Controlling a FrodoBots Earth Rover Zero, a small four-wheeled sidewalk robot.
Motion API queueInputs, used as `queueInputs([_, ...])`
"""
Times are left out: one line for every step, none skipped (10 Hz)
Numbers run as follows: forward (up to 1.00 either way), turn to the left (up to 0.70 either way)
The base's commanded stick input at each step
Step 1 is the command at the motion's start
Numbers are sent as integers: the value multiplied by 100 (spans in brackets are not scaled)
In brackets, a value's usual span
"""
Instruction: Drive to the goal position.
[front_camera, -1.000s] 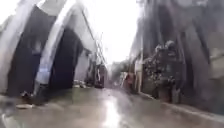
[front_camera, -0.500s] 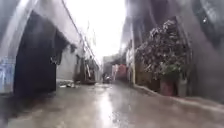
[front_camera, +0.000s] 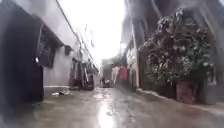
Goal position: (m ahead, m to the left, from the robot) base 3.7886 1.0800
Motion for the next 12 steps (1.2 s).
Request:
queueInputs([99, 0])
queueInputs([99, 0])
queueInputs([99, 0])
queueInputs([99, 0])
queueInputs([99, 23])
queueInputs([99, 40])
queueInputs([99, 17])
queueInputs([99, 0])
queueInputs([99, 0])
queueInputs([99, 0])
queueInputs([99, 0])
queueInputs([99, 0])
